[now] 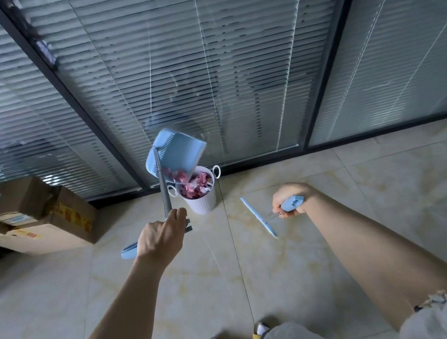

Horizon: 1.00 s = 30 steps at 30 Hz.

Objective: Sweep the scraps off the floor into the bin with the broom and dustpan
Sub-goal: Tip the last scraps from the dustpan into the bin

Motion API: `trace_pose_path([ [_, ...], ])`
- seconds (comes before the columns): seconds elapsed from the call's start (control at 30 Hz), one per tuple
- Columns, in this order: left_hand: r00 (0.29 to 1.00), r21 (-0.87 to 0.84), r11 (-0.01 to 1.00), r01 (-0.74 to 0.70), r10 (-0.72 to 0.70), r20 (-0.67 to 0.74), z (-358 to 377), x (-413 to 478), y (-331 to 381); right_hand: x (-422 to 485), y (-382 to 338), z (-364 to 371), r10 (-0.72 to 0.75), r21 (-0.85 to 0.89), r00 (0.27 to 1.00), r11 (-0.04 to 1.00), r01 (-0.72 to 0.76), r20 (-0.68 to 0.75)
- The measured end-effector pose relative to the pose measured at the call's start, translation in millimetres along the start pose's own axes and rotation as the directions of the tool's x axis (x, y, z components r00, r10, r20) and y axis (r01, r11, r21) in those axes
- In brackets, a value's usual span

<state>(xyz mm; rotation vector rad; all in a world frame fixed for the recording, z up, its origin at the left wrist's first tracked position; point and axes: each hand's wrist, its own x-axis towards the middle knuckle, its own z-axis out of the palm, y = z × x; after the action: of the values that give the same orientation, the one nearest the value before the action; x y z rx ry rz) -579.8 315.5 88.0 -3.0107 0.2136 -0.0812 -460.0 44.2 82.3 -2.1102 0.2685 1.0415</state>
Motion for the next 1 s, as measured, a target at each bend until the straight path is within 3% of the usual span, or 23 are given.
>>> trace_pose_path([
  [0.1,0.998,0.057,0.998,-0.010,0.013,-0.054,6,-5,2,-3,-2,7,0.084,-0.142,0.995,0.987,-0.077,0.049],
  [0.23,1.000,0.060,0.998,-0.009,0.010,-0.011,9,-11,4,-2,-1,13,0.149,-0.076,0.987,0.987,-0.144,0.064],
  [0.37,0.999,0.091,0.995,-0.030,0.033,-0.035,11,-10,3,-6,6,11,0.072,-0.014,0.997,0.997,-0.072,-0.001],
  [0.5,0.998,0.127,0.991,-0.043,0.049,-0.045,5,-2,-4,-8,5,12,0.095,-0.066,0.996,0.993,-0.095,-0.004],
  [0.73,0.993,0.127,0.989,-0.077,0.087,-0.075,2,-8,-6,-4,0,17,0.050,0.047,0.997,0.998,-0.048,-0.054],
  [0.83,0.990,0.118,0.986,-0.115,0.124,-0.071,2,-12,-6,-2,-3,21,0.100,0.101,0.993,0.990,-0.094,-0.055],
  [0.93,0.988,0.130,0.982,-0.138,0.146,-0.058,-2,-13,-5,-1,-13,15,-0.003,0.062,0.995,0.998,0.009,-0.103],
  [1.0,0.987,0.140,0.979,-0.149,0.157,-0.045,-4,-13,-5,-3,-22,13,0.004,0.075,0.995,0.997,0.004,-0.100],
])
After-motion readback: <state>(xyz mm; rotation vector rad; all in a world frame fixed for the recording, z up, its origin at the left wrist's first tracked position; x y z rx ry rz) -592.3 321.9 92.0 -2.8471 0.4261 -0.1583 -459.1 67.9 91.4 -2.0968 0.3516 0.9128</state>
